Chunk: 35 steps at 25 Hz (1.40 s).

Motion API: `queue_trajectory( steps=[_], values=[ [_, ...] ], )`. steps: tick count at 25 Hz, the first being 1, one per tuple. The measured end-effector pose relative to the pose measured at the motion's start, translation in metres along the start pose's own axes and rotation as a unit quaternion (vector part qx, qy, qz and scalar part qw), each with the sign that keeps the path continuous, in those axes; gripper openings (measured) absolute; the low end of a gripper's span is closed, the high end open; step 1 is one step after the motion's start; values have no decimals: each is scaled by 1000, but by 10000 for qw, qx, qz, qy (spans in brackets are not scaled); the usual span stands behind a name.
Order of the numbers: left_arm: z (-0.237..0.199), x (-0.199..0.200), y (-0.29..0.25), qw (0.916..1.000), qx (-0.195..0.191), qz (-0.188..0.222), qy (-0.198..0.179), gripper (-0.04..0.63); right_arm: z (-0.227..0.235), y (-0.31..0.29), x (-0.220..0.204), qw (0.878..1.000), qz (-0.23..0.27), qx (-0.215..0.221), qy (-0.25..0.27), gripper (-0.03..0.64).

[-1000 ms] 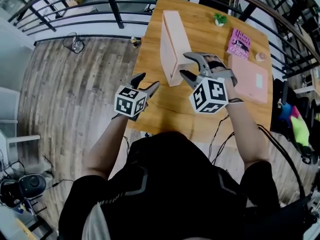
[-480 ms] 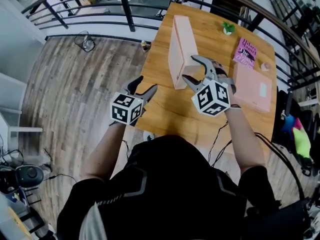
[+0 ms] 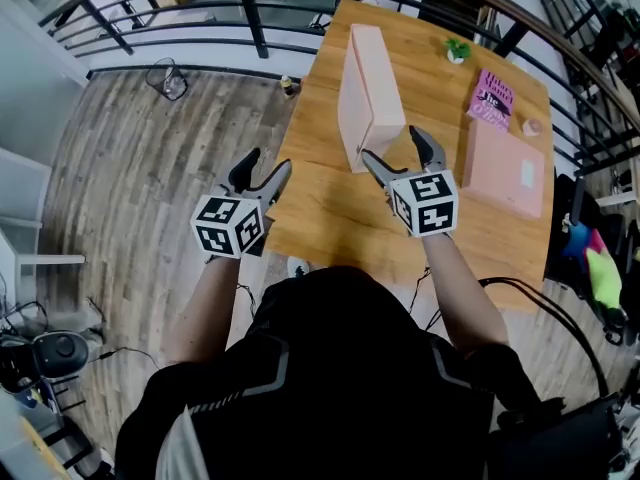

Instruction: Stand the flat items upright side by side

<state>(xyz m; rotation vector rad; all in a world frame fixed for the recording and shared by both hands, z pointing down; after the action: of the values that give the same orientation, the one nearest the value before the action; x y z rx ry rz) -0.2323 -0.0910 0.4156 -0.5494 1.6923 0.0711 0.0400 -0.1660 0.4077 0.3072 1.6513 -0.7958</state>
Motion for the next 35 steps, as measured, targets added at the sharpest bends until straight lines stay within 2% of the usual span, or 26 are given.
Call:
queue_trajectory(
  steps=[6, 9, 13, 16, 20, 25, 35],
  values=[
    [-16, 8, 11, 9999, 74, 84, -22, 290, 1, -18, -27, 9893, -66, -257, -1432, 413],
    [-25, 10, 15, 10000, 44, 86, 13, 288, 0, -26, -33, 9824, 2, -361, -1831, 413],
    [-36, 16, 17, 9999, -42, 116, -30, 284, 1, -35, -39, 9772, -23, -739, -1993, 411],
    [-47, 20, 17, 9999, -30, 158, -37, 284, -3, -45, -39, 9758, -52, -844, -2018, 410],
    [-58, 20, 15, 9998, -156, 109, -80, 284, -2, -51, -38, 9731, -61, -1146, -1997, 328],
    [-72, 21, 17, 9996, -245, 105, -104, 284, -9, -59, -34, 9724, -112, -1251, -1966, 319],
    [-96, 22, 29, 9994, -145, 294, -131, 279, -38, -88, -22, 9588, -333, -1590, -2331, 314]
  ],
)
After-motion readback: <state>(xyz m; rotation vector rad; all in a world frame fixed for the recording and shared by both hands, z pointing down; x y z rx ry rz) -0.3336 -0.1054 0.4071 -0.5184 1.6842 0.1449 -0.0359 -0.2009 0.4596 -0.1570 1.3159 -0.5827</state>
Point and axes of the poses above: the fingertips, and each gripper's own axes: y backward along the fingers, z to its right, x out of its top, the point moved 8 cm from there along y, backward along the fingers, and after that the axes turned 6 degrees about z, right-handed, at the moved point
